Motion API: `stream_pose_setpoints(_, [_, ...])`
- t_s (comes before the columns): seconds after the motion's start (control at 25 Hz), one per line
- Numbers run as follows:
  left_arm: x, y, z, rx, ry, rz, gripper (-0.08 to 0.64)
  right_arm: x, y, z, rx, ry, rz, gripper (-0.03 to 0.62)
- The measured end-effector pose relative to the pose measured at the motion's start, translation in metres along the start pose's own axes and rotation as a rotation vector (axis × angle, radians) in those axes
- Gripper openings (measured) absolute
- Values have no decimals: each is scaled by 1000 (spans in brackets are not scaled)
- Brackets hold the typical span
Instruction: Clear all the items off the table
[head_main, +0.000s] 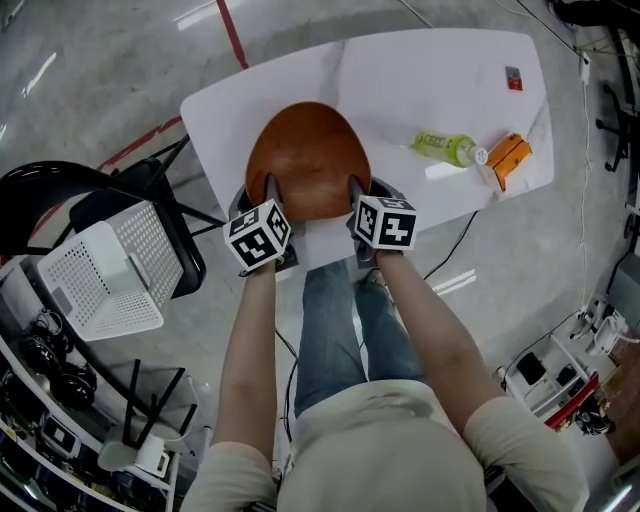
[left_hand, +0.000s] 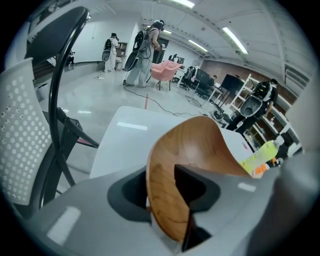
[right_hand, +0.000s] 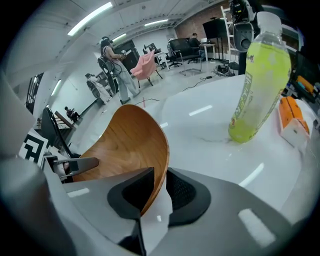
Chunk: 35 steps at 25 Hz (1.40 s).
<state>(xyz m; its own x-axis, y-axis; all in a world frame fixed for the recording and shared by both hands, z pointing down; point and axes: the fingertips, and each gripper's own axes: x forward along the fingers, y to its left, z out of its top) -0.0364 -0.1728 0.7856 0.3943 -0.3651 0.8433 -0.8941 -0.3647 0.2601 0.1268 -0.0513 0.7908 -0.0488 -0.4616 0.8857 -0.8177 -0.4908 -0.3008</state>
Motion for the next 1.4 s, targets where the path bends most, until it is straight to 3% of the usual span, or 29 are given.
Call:
stream_pose_setpoints(0.2, [0,8,-2,-24,22,2,46,-1,-5,1,38,1,-39,43])
stream_pose_setpoints(0.4, [-8,4,-2,-16,21,-43,40,-11,-4,8,36,-23,-61,35])
stream_pose_setpoints(0.92, [-78,-5,33,-37,-33,-51,40,-80,30,36,-11,-84,-66,35])
stream_pose_setpoints(1.4, [-152,-11,39,-57,-57,-69,41,-151,60,45,-75,-118,-62,35])
